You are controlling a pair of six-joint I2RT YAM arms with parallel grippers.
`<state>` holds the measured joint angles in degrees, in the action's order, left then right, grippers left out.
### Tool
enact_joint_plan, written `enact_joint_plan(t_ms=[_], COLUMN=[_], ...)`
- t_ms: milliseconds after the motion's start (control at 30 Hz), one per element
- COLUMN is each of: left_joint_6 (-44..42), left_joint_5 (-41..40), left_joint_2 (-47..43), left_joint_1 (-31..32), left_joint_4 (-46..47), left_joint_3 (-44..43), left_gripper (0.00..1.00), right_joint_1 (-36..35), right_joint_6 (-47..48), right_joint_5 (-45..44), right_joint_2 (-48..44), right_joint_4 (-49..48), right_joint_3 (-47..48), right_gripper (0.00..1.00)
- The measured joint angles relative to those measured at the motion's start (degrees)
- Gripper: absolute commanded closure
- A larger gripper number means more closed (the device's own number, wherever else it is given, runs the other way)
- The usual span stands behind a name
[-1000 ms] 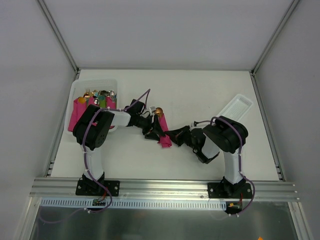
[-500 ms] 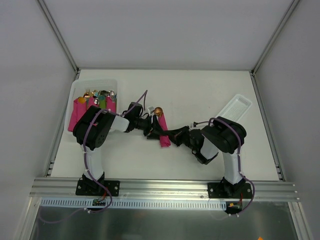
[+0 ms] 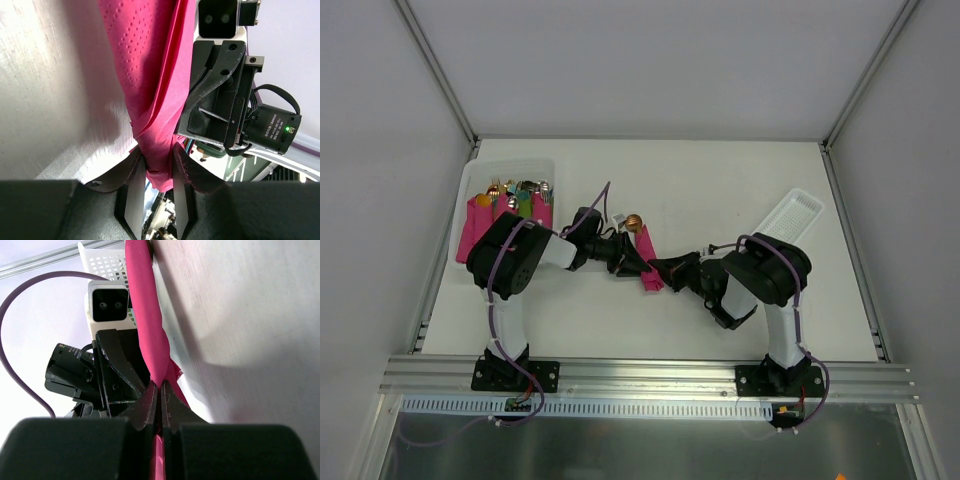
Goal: Place the utensils on the paper napkin and roll it up
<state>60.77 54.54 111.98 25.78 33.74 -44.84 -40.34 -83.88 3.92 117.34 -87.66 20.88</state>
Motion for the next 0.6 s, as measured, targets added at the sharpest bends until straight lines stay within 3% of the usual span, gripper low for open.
enact_joint_plan(t_ms=[100, 133, 233, 433, 600], left_joint_6=[-0.87, -1.81, -5.99, -19.78, -30.12], left_joint_5=[0.02, 0.02, 0.50, 0.66, -0.92], left_joint_2=[0.04, 0.04, 0.04, -0.81, -3.02], left_joint_1=[-0.02, -0.02, 0.00, 0.11, 0.17], left_joint_4=[-0.63, -1.55, -6.25, -20.35, -29.44], left_joint_3=[-0.09, -0.31, -1.62, -7.23, -10.34], left_gripper=[1.00, 1.00, 1.00, 1.00, 1.00], right_joint_1=[0.07, 0.15, 0.52, 2.32, 2.97], right_joint_6=[0.48, 0.55, 1.09, 2.16, 3.82], right_joint_5=[0.28, 0.59, 1.95, 6.38, 9.11], right_joint_2=[0.63, 0.83, 0.96, 0.20, -0.07], right_joint_4=[-0.74, -1.09, -1.22, -1.95, -1.07], right_joint_3=[0.09, 0.13, 0.31, 0.81, 1.95], right_gripper=[0.81, 0.70, 0.56, 0.42, 0.38])
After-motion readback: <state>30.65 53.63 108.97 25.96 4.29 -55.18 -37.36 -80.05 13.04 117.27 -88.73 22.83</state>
